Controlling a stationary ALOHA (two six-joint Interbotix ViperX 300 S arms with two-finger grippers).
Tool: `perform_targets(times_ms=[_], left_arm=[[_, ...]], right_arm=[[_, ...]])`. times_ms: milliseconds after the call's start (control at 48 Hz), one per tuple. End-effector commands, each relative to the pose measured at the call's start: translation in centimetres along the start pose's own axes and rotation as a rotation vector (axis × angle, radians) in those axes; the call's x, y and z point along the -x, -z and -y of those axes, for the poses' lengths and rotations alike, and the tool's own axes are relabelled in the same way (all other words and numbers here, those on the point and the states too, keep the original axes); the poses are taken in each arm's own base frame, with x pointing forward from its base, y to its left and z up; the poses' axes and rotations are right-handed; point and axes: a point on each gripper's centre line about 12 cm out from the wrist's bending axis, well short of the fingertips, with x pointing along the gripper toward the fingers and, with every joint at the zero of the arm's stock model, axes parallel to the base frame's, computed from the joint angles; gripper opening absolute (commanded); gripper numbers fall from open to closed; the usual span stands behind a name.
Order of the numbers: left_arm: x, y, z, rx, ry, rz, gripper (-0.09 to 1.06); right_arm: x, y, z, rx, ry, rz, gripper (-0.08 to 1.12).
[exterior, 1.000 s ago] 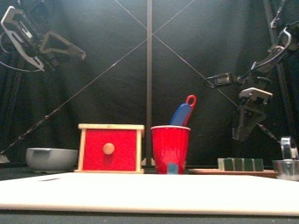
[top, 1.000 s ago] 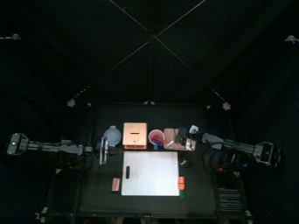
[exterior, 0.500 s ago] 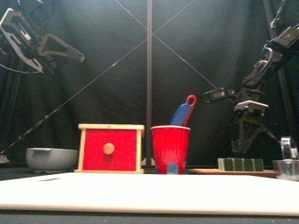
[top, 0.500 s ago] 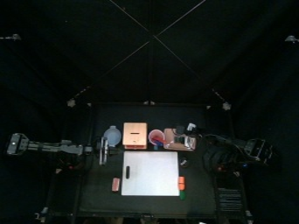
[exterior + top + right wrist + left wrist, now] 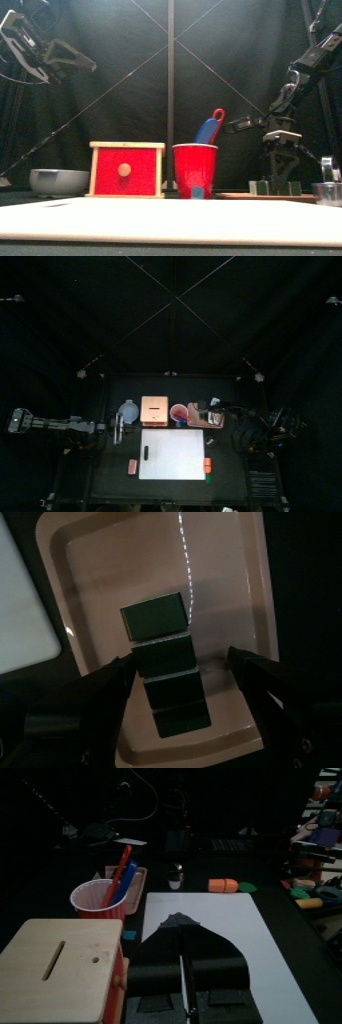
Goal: Place sushi on board then cut the sushi with the knife then place the pieces on the plate
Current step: Place the sushi on the board
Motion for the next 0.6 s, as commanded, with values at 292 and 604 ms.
perform_targets(times_ms=[292, 604], left_arm=[[-0.2, -0.5, -0.1, 0.0, -0.005, 0.015, -0.03], [-0.2, -0.6, -0.1, 0.003, -0.005, 0.017, -0.03]], right_arm=[[-0.4, -0.4, 0.1, 0.005, 0.001, 0.001, 0.86], [0.9, -1.6, 0.3, -0.022, -0.003, 0.023, 0.55]])
